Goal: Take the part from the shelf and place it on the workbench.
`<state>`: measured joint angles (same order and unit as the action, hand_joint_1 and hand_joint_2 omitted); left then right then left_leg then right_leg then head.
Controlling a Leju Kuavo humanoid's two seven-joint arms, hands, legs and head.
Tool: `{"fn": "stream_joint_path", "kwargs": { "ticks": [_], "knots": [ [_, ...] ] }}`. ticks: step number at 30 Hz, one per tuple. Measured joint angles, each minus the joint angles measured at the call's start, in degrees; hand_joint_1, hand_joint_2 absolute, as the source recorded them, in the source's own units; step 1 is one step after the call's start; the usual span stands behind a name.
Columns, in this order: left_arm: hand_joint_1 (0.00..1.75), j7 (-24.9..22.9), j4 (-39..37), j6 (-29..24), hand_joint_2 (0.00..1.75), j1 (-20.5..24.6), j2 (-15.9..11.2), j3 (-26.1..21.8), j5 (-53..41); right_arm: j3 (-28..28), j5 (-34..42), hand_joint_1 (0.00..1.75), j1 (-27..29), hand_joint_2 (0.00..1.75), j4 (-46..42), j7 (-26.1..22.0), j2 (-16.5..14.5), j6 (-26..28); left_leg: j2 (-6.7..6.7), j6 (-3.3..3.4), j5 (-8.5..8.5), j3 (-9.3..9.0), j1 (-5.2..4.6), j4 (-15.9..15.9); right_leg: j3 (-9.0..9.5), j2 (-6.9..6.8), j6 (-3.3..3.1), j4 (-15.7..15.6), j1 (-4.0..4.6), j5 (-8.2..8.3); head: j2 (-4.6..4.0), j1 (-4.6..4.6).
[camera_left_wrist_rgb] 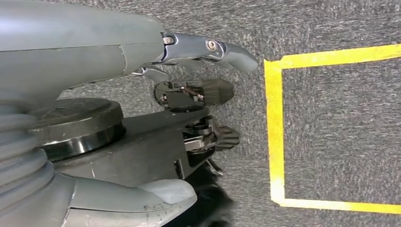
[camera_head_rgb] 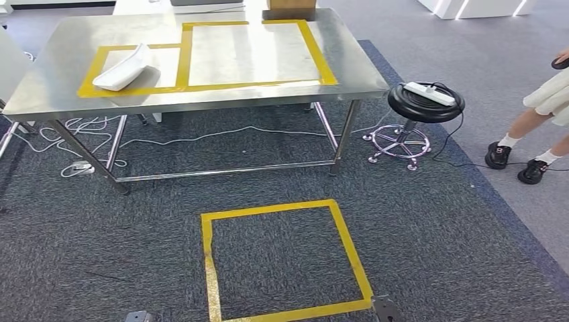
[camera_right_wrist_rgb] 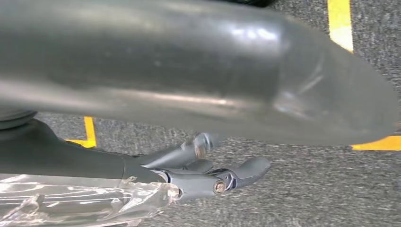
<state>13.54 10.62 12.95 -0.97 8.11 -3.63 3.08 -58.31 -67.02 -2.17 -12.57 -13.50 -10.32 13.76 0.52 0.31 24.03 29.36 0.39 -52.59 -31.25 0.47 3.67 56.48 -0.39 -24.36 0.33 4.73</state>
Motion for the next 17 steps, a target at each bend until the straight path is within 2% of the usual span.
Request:
{"fn": "stream_joint_path", "kwargs": {
  "ticks": [1,2,4,6,7,9,10,11,12,14,15,16,17],
  "knots": [
    [0.0,0.0,0.0,-0.1,1.75,0.0,0.0,0.0,0.0,0.0,0.0,0.0,-0.1,0.0,0.0,0.0,0.0,0.0,0.01,-0.28,-0.02,0.0,-0.08,0.0,1.16,0.05,-0.25,-2.3,0.06,0.54,0.0,-0.04],
    [0.0,0.1,0.0,-0.2,1.75,0.0,0.0,0.1,0.0,0.0,0.0,0.0,-0.1,0.0,0.0,-0.1,0.0,0.0,0.02,-0.61,-0.09,0.04,-0.13,0.1,1.52,0.11,-0.54,-3.1,0.16,0.5,0.0,-0.07],
    [0.0,0.3,0.0,-0.3,1.75,0.0,0.0,0.2,-0.1,0.0,0.2,0.0,0.0,0.0,0.0,-0.4,0.0,0.0,0.03,-1.27,-0.18,0.07,-0.03,0.2,1.44,0.15,-1.26,-3.2,0.22,0.73,0.0,-0.07],
    [0.0,0.6,0.0,-0.4,1.75,0.1,0.0,0.3,-0.1,-0.1,0.3,0.0,0.1,0.0,0.0,-0.8,0.0,0.1,0.0,-1.87,1.36,0.94,0.06,-1.7,1.5,0.11,-1.95,-3.5,0.04,0.98,0.0,-0.26],
    [0.0,0.8,0.0,-0.4,1.75,0.1,0.0,0.3,-0.1,-0.1,0.3,0.0,0.1,0.0,0.0,-1.0,0.0,0.1,-0.02,-2.1,3.08,2.21,0.09,-4.5,1.53,0.06,-2.19,-3.7,-0.09,1.07,0.0,-0.41],
    [0.0,0.9,0.0,-0.4,1.75,0.1,0.0,0.3,-0.1,-0.1,0.3,0.0,0.1,0.0,0.0,-1.2,0.0,0.0,-0.03,-2.44,7.08,6.07,0.1,-12.7,1.47,-0.04,-2.41,-3.6,-0.09,1.04,0.0,-0.66],
    [0.0,0.9,0.0,-0.4,1.75,0.0,0.0,0.3,-0.1,-0.1,0.3,0.0,0.1,0.0,0.0,-1.3,0.0,0.0,-0.04,-2.53,8.14,7.63,0.11,-15.9,1.46,-0.08,-2.44,-3.6,-0.08,1.02,0.0,-0.66],
    [0.0,0.9,0.0,-0.4,1.75,0.0,0.0,0.3,-0.2,-0.1,0.3,0.0,0.2,0.0,0.0,-1.3,0.0,-0.1,-0.04,-2.57,8.03,8.32,0.12,-17.3,1.46,-0.09,-2.43,-3.6,-0.09,0.99,0.0,-0.66],
    [0.0,0.9,0.0,-0.4,1.75,0.0,0.0,0.3,-0.2,-0.1,0.3,0.0,0.2,0.0,0.0,-1.4,0.0,-0.1,-0.04,-2.57,6.76,7.87,0.14,-16.2,1.47,-0.08,-2.38,-3.5,-0.11,0.96,0.0,-0.66],
    [0.0,1.0,0.0,-0.4,1.75,0.0,-0.1,0.3,-0.2,-0.1,0.3,0.0,0.2,0.0,0.0,-1.5,0.0,-0.1,-0.1,-2.5,2.61,4.32,0.2,-9.1,1.54,0.0,-2.08,-3.2,-0.15,0.77,0.0,-0.67],
    [0.0,1.0,0.0,-0.4,1.75,0.1,0.0,0.3,-0.2,-0.1,0.3,0.0,0.1,0.0,0.0,-1.6,0.0,-0.1,-0.08,-2.39,1.26,2.43,0.21,-5.2,1.43,0.05,-1.82,-2.8,-0.04,0.55,0.0,-0.71],
    [0.0,1.0,0.0,-0.4,1.75,0.2,0.0,0.3,-0.2,-0.1,0.3,0.0,0.1,0.0,0.0,-1.6,0.0,-0.1,-0.05,-2.16,0.57,1.18,0.21,-2.6,1.27,0.09,-1.55,-2.5,0.07,0.37,0.0,-0.68],
    [0.0,1.0,0.0,-0.4,1.75,0.2,0.0,0.3,-0.2,-0.1,0.3,0.0,0.1,0.0,0.0,-1.6,0.0,-0.1,-0.03,-2.06,0.42,0.57,0.22,-1.4,1.16,0.1,-1.39,-2.3,0.17,0.26,0.0,-0.67]
  ]
}}
